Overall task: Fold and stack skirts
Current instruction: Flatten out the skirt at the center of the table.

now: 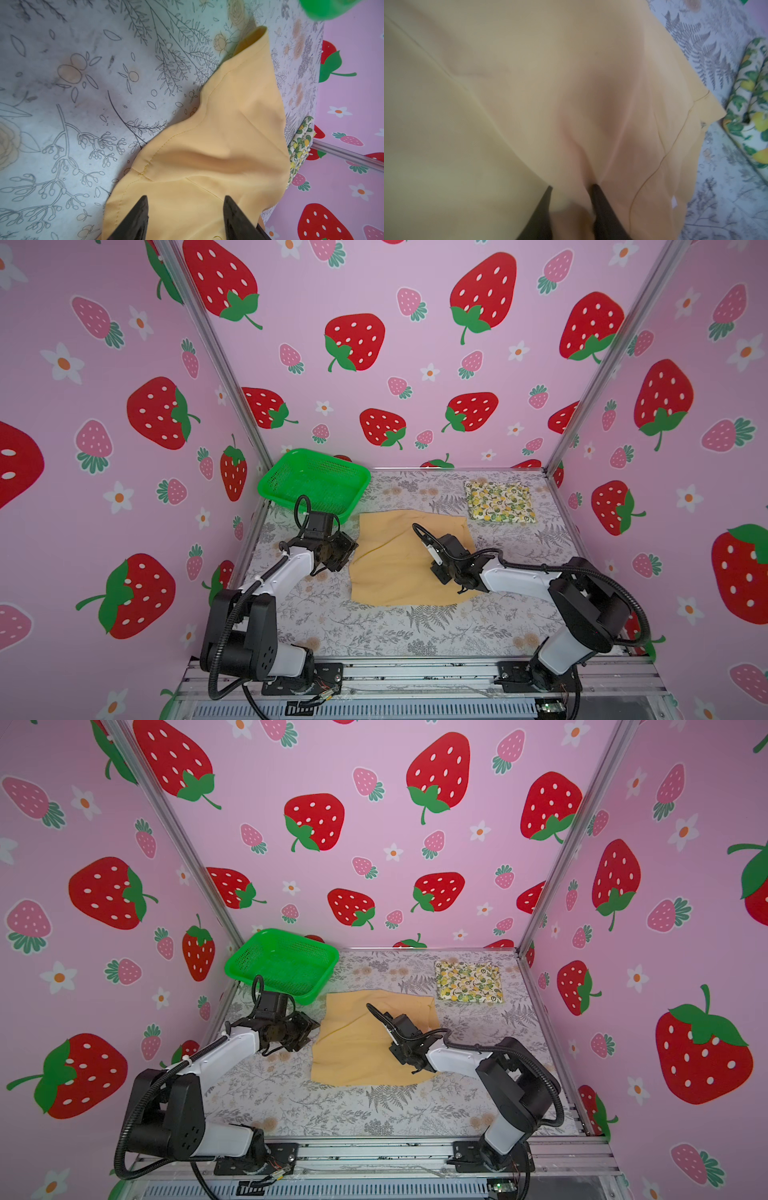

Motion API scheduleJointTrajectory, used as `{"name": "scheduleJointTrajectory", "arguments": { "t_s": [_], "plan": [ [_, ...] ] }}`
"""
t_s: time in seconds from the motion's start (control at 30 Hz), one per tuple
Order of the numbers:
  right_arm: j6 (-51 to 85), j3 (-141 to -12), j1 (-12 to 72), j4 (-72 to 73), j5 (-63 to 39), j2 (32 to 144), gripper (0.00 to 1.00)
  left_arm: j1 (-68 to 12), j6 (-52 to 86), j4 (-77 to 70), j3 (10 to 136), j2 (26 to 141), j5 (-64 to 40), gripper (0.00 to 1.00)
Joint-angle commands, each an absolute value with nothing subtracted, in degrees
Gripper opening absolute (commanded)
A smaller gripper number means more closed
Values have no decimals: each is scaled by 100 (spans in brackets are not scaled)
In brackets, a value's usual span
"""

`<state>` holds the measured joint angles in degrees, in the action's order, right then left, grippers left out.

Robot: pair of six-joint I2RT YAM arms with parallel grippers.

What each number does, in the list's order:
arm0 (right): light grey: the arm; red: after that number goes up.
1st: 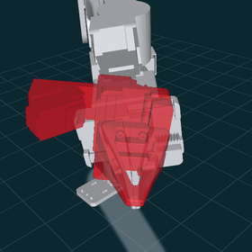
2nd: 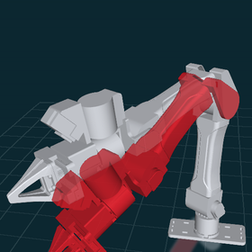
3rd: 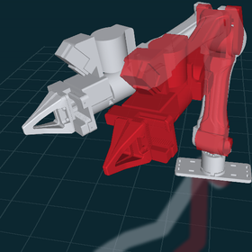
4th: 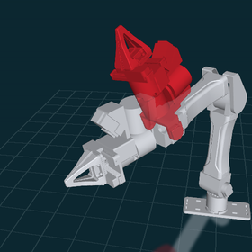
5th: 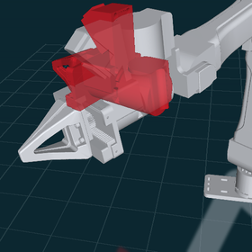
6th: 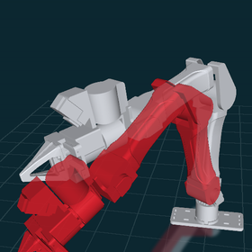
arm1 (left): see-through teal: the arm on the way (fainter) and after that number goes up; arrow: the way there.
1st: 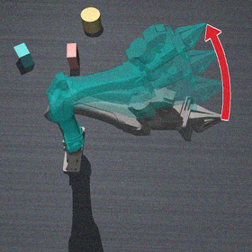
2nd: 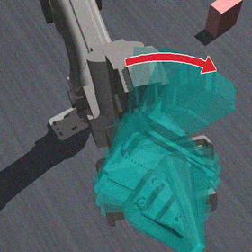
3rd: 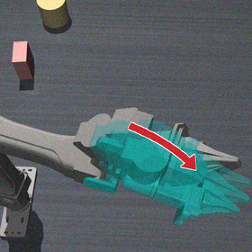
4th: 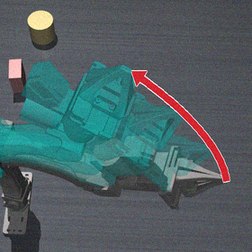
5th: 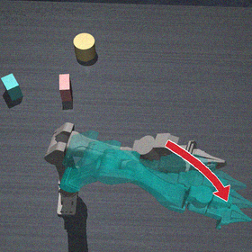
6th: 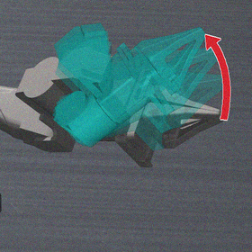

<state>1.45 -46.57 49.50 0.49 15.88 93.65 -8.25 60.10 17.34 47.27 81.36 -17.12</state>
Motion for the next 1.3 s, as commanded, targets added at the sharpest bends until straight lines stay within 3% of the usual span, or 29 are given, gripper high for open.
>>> {"name": "scheduleJointTrajectory", "arguments": {
  "t_s": [0.0,0.17,0.87,1.27],
  "plan": [
    [180,-4702,4948,-71,1653,9193,15,-867,6013,1762,4682,8115,-1714,59],
    [303,-4685,4953,-70,1494,8954,10,-1045,5862,1912,4915,8415,-1586,59],
    [528,-4878,4950,-237,1473,8706,10,-1555,5595,1989,4726,8950,-1125,59],
    [554,-4733,4953,-211,1499,8629,10,-1913,5249,2531,5370,9964,-400,56]
  ]
}}
